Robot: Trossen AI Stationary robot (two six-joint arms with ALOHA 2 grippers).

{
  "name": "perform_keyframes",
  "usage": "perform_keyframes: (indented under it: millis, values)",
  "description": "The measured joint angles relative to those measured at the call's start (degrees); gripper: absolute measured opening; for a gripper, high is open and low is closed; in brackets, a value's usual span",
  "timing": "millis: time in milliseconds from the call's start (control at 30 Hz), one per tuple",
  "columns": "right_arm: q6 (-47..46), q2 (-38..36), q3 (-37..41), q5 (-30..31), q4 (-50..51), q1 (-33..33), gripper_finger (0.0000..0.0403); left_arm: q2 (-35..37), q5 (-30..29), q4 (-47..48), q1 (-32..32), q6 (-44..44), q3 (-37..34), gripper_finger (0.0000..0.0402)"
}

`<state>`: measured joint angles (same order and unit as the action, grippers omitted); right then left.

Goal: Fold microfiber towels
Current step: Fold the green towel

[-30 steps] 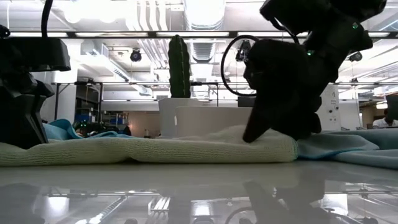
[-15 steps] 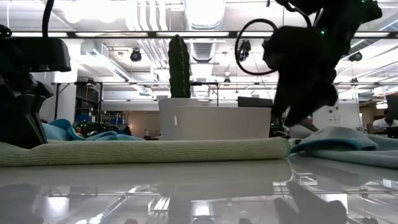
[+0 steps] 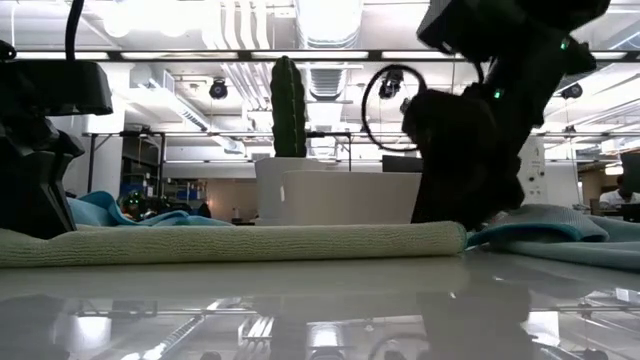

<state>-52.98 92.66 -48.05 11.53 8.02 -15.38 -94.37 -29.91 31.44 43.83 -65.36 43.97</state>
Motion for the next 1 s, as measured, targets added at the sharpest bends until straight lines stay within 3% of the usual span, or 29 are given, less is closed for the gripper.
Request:
perform_keyframes:
  millis: [200,400,533,800,1000]
  values:
    - [3.47,2.82,-0.07,-3.62,-9.86,0.33,0.0261,0.0,-0.23,-0.1,-0.02,0.16,0.0,0.001]
    - [5.67,3.15,-0.09,-4.25,-13.49,0.6,0.023,0.0,-0.73,-0.48,-0.02,0.2,0.02,0.001]
    - [5.67,3.15,-0.09,-4.09,-14.55,0.81,0.018,0.0,-0.81,-0.57,-0.02,0.21,0.04,0.001]
    - [6.19,1.55,-0.11,-4.29,-15.34,0.79,0.0022,0.28,-1.31,-1.18,0.02,0.17,0.03,0.001]
    - [4.74,-3.93,-0.13,-4.35,-8.66,1.11,0.002,0.22,-1.14,-9.5,0.0,5.41,-0.09,0.001]
